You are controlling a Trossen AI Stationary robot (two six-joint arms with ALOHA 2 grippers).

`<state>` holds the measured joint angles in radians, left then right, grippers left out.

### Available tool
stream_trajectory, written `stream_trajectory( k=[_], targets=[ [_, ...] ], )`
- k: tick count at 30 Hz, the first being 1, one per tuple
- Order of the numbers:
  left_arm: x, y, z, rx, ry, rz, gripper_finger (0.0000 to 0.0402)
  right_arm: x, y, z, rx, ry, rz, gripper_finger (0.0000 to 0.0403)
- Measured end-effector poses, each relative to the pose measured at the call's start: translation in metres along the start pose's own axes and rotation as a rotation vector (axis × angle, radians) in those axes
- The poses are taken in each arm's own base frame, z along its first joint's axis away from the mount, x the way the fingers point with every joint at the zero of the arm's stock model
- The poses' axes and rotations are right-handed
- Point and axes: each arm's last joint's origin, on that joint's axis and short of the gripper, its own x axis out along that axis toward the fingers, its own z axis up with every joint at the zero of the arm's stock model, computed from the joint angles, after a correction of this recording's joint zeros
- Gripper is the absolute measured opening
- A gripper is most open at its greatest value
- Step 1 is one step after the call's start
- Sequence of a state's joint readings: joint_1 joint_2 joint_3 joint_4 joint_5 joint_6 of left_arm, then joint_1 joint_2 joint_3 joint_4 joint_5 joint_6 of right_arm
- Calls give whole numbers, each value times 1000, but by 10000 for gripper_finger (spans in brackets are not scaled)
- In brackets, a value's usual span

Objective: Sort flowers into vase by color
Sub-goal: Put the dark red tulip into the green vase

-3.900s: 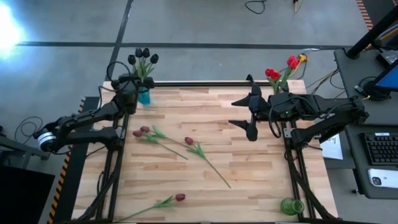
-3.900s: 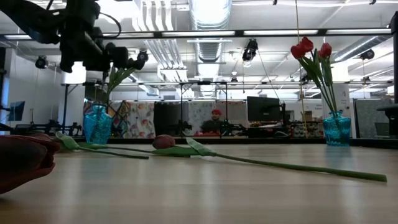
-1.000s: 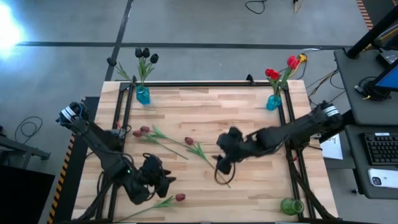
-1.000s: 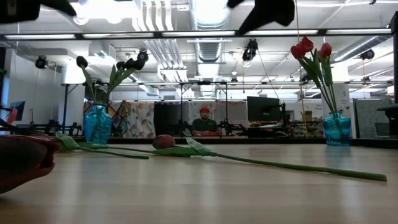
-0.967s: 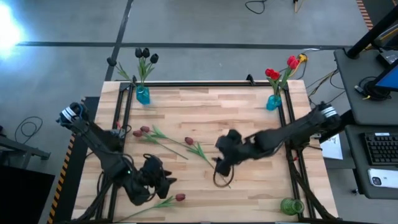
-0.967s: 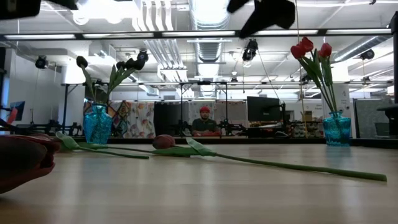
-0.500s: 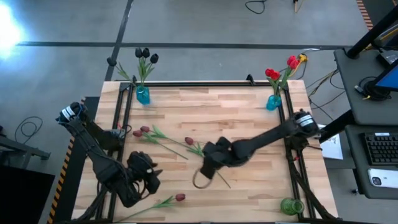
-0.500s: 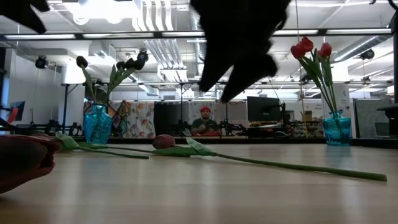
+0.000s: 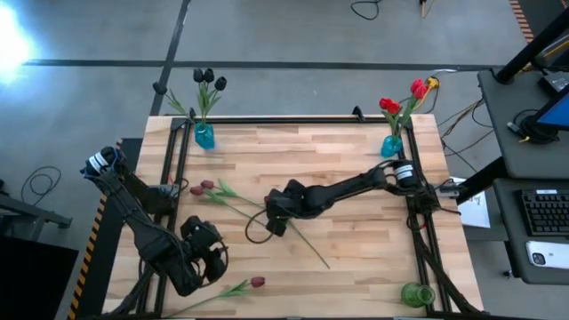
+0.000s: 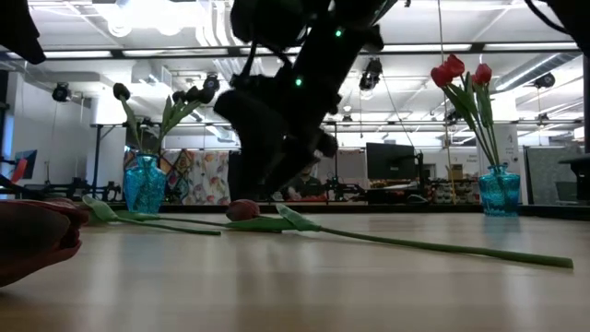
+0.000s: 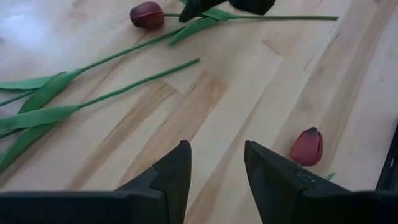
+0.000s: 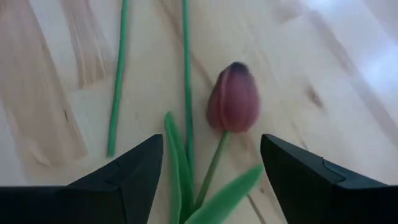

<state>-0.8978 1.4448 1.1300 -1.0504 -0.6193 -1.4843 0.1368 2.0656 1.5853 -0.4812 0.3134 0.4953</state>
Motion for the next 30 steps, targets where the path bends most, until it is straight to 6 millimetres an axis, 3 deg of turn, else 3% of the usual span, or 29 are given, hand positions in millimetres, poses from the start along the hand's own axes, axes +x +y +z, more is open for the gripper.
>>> stream_trajectory(
  k=[8,13,24,27,30],
  targets=[
    [0,1,1,9,-48,8,122,28,-2,-10,-48,63,-38,219],
    [0,0,3,-12,-109,8,116,36,-8,-9,-38,77,-37,187],
    [-1,2,4,-17,-113,14,101,40,-26,-1,15,141,61,59],
    [-5,4,2,-14,-73,3,93,34,-28,2,7,138,66,19],
    [-11,7,-3,-6,-54,2,84,22,-30,4,8,154,55,14]
  ],
)
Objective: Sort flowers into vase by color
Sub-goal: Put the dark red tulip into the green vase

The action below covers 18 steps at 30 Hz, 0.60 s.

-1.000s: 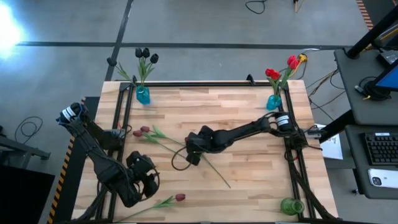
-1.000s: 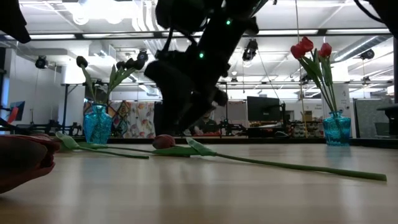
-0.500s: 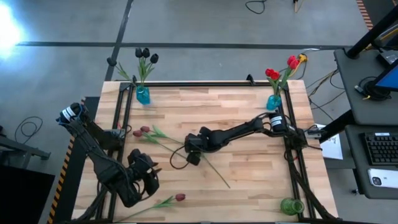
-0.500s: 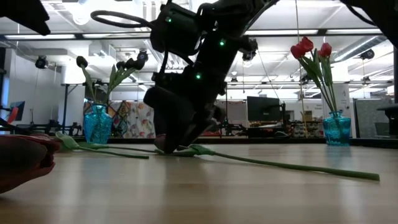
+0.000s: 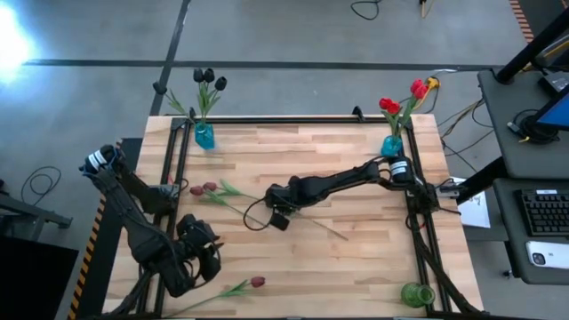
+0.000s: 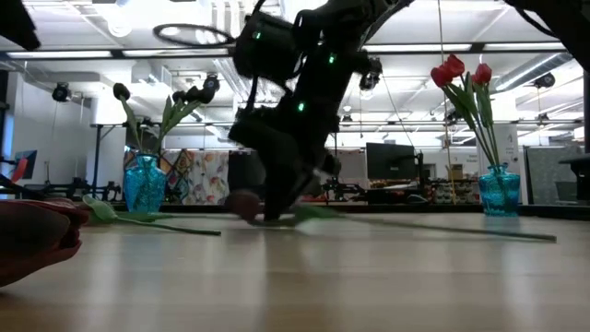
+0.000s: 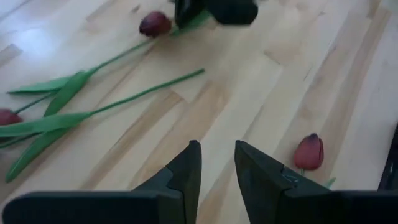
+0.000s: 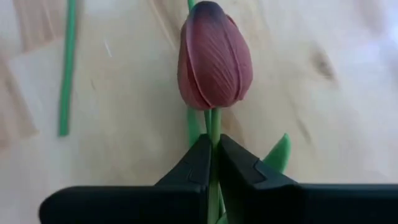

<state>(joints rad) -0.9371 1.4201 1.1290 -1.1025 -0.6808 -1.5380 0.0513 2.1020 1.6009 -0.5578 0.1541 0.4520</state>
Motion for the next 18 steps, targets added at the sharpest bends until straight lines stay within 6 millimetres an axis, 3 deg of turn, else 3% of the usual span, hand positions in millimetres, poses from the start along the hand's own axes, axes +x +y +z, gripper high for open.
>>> stream_trajectory(
  k=[3,10,14,18],
  targets=[
    [-8,2,-5,8,8,-26,78,-27,0,2,10,0,2,13],
    [-17,3,-11,68,-14,-55,77,-113,14,-3,42,-58,71,13],
    [-17,-1,-9,92,-141,-76,77,-162,22,-17,79,-66,115,13],
    [-17,-9,-4,133,-257,-120,78,-192,30,-38,180,-17,119,13]
  ],
)
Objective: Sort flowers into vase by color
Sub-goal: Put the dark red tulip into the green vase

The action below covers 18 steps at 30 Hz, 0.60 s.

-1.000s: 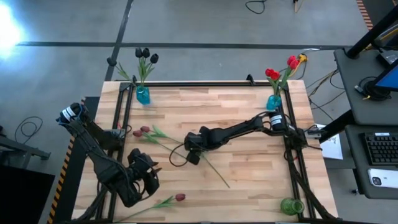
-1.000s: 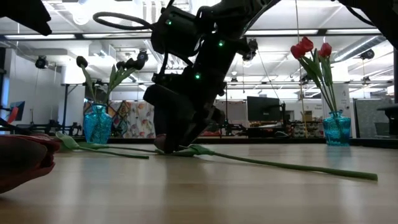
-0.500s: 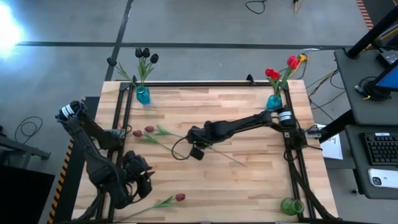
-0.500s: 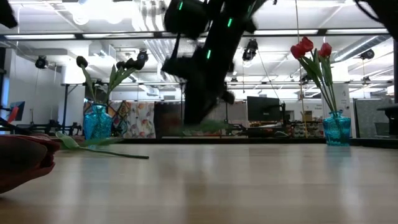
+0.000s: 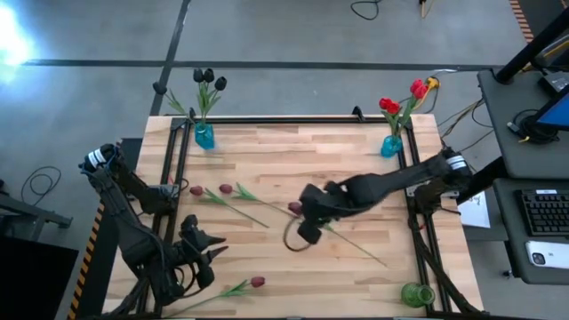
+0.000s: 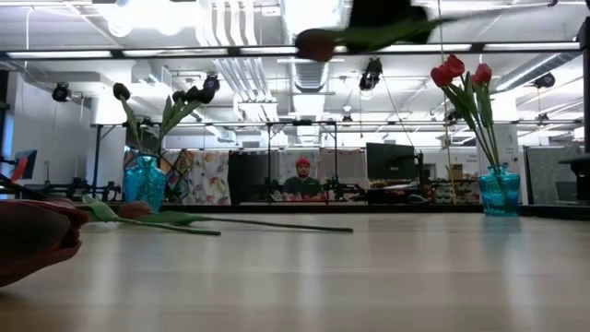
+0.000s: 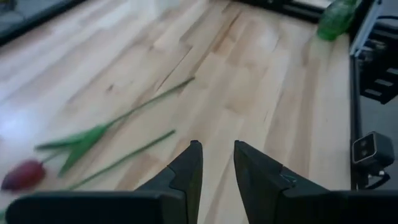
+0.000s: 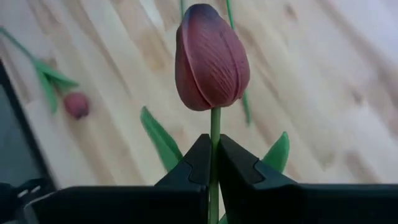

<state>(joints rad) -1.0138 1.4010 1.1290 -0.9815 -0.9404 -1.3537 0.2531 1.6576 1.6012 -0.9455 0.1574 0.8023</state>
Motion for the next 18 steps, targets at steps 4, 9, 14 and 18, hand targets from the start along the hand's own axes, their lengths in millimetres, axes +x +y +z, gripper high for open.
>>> stream_trajectory(
  k=[4,9,14,18],
  targets=[
    [4,-1,6,13,-14,0,98,-13,7,-22,106,59,-31,13],
    [11,1,11,-4,45,12,151,-12,16,-41,173,91,-87,13],
    [18,4,16,-27,63,32,198,-5,22,-45,142,93,-80,13],
    [25,7,22,-84,55,63,219,3,19,-49,76,68,-105,13]
  ],
)
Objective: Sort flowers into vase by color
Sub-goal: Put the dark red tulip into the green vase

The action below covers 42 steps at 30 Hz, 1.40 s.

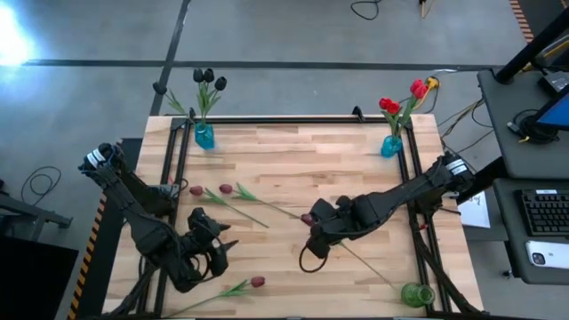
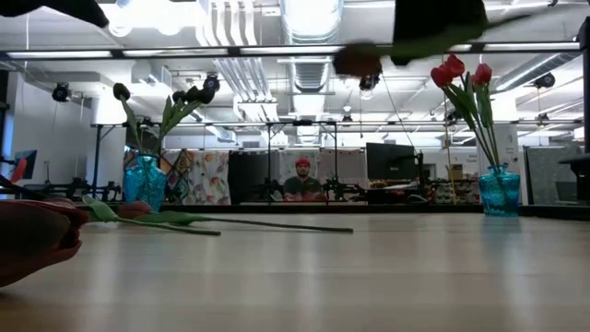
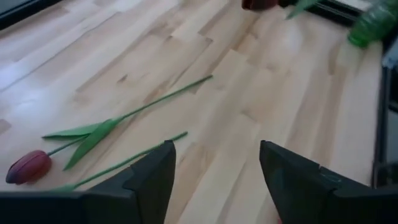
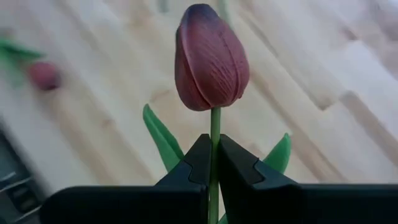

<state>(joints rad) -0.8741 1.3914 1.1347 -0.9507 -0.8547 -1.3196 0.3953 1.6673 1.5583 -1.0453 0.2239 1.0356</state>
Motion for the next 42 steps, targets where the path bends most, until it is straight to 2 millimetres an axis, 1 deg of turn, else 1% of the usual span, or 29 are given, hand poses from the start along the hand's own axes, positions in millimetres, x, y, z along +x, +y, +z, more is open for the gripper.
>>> stream_trajectory(
  k=[3,5,6,7,9,11,13,15,17,19,21,23,25,28,30,31,33,37,40,42],
  targets=[
    [6,2,5,-62,-7,24,223,11,-15,-10,89,-29,-89,12],
    [10,3,9,-98,-17,36,224,17,-25,-17,221,-37,-119,12],
    [11,3,11,-115,-29,43,224,20,-29,-21,290,-11,-117,12],
    [13,4,13,-133,-37,48,224,23,-30,-24,340,29,-105,12],
    [17,4,17,-162,-47,50,224,23,-25,-32,369,78,-47,12],
    [20,5,19,-174,-52,60,224,12,-22,-41,357,95,-16,12],
    [22,6,21,-179,-54,69,224,-11,-22,-46,333,67,0,12],
    [23,7,22,-183,-57,79,224,-36,-24,-48,290,-49,33,12],
    [24,7,23,-181,-60,81,224,-63,-29,-50,240,-212,78,12],
    [25,5,24,-152,-58,62,224,-87,-38,-53,225,-351,115,12],
    [25,-1,26,-118,-41,7,224,-100,-52,-57,235,-426,131,12],
    [26,-9,30,-104,-30,-73,224,-101,-64,-60,273,-458,138,12],
    [27,-16,35,-99,-49,-129,224,-94,-74,-65,290,-459,127,12],
    [30,-18,40,-93,-84,-134,224,-86,-86,-72,292,-439,132,12],
    [33,-17,43,-104,-96,-121,224,-85,-88,-73,296,-428,186,12],
    [35,-16,44,-106,-98,-113,224,-86,-87,-73,270,-429,220,12],
    [38,-14,47,-100,-102,-101,224,-92,-84,-71,213,-449,300,12],
    [44,-10,53,-79,-86,-92,224,-115,-81,-63,97,-569,460,12],
    [47,-10,56,-94,-90,-96,224,-124,-82,-61,-1,-642,518,12],
    [47,-12,58,-93,-104,-115,224,-131,-84,-64,-98,-671,556,12]
  ],
)
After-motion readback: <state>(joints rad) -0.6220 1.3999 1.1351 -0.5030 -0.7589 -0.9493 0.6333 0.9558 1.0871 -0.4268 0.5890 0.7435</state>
